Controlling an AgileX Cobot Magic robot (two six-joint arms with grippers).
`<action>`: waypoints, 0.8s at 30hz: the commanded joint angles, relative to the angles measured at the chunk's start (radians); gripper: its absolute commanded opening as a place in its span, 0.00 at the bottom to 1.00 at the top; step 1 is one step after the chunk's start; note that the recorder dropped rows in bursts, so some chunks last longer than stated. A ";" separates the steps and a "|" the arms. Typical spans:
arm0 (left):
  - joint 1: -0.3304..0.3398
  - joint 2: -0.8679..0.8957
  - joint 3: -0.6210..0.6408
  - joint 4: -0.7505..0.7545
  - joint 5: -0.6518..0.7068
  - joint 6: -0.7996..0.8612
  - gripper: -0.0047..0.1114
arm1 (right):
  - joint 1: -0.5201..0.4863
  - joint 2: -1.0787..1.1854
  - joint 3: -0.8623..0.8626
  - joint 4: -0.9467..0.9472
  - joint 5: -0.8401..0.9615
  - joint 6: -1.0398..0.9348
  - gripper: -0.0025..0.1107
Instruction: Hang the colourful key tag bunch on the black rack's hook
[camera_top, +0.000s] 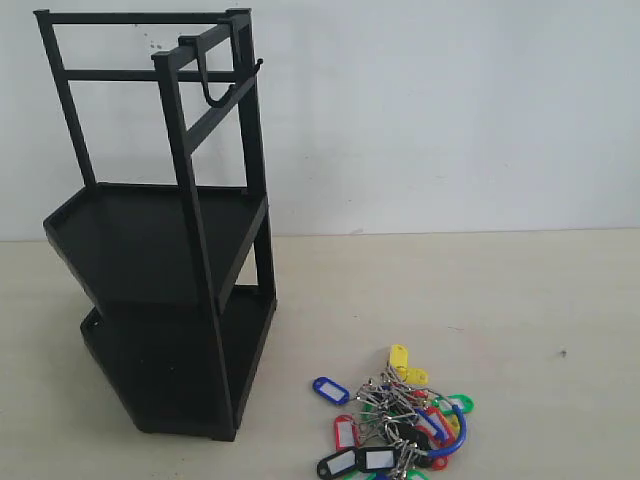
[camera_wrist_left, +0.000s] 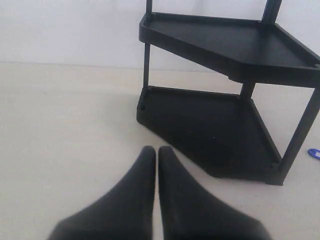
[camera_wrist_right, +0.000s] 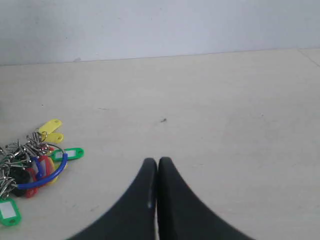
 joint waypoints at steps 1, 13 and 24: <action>0.002 -0.002 0.003 0.005 -0.003 0.003 0.08 | -0.004 -0.005 0.000 -0.002 -0.032 -0.003 0.02; 0.002 -0.002 0.003 0.005 -0.003 0.003 0.08 | -0.004 -0.005 0.000 -0.002 -0.256 -0.003 0.02; 0.002 -0.002 0.003 0.005 -0.003 0.003 0.08 | -0.004 -0.005 0.000 0.013 -0.620 0.046 0.02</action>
